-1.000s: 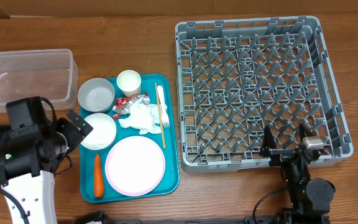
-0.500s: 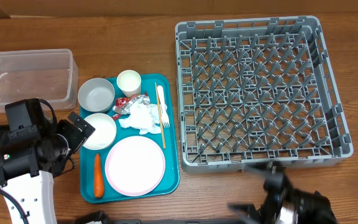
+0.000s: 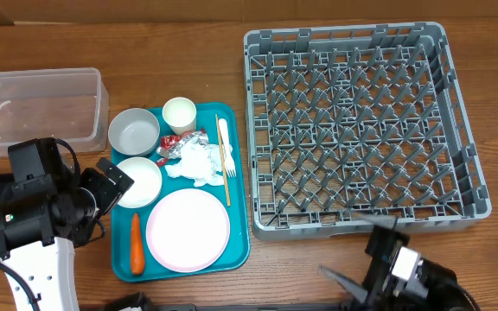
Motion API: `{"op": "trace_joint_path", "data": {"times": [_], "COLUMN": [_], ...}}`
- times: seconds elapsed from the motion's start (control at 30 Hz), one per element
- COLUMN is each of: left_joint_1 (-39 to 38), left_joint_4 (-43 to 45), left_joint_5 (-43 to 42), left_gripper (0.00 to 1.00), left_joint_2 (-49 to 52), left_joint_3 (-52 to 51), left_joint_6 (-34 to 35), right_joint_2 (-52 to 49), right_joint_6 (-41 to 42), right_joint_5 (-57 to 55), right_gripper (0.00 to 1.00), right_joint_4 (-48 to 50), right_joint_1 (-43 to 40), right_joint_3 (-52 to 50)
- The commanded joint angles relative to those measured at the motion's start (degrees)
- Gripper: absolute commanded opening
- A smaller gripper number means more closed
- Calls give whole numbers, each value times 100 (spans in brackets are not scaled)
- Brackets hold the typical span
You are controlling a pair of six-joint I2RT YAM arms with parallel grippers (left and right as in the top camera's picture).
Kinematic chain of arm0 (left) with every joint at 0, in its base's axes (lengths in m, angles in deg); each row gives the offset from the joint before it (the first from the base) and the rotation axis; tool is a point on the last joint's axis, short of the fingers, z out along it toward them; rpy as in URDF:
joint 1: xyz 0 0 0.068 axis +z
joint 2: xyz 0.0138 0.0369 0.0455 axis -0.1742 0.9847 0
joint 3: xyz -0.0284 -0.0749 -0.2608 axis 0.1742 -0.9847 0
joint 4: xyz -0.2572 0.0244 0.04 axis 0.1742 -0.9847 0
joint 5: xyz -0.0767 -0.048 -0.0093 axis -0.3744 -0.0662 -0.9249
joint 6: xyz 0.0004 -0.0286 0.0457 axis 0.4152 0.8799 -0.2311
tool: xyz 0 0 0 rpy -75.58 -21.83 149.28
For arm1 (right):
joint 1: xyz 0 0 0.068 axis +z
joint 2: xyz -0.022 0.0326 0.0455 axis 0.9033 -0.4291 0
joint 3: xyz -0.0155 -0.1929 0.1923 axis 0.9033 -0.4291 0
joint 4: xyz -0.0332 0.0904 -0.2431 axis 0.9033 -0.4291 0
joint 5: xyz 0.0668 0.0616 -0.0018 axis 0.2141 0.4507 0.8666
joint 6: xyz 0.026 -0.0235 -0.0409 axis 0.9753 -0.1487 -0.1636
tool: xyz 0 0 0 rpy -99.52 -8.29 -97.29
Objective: Sort waste into correct bins and load items into the dishwasher rack
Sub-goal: 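Move the right gripper from the rack toward the pink plate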
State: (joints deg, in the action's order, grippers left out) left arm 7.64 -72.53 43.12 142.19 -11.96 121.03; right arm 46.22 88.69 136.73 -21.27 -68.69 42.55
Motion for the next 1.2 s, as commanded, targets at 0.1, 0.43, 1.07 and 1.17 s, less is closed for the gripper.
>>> {"op": "trace_joint_path", "data": {"times": [0.1,0.43,1.07,1.17], "left_joint_1": [31,31,31,31], "left_joint_4": [0,0,35,35], "left_joint_5": [-48,-70,251,437], "left_gripper": [100,100,100,100], "left_joint_2": [-39,-39,-39,-39], "left_joint_3": [96,96,96,96], "left_joint_6": [-111,-109,-109,-111], "right_joint_2": [37,37,-2352,-3040], "right_joint_6": [1064,1246,358,361], "right_joint_5": [-1738,-831,-2417,-2208], "right_gripper": [100,100,100,100], "right_joint_4": [-94,1060,-4013,-4881], "right_joint_1": [-2,-4,-4,-4], "right_joint_3": [-11,-11,4846,5681]}}
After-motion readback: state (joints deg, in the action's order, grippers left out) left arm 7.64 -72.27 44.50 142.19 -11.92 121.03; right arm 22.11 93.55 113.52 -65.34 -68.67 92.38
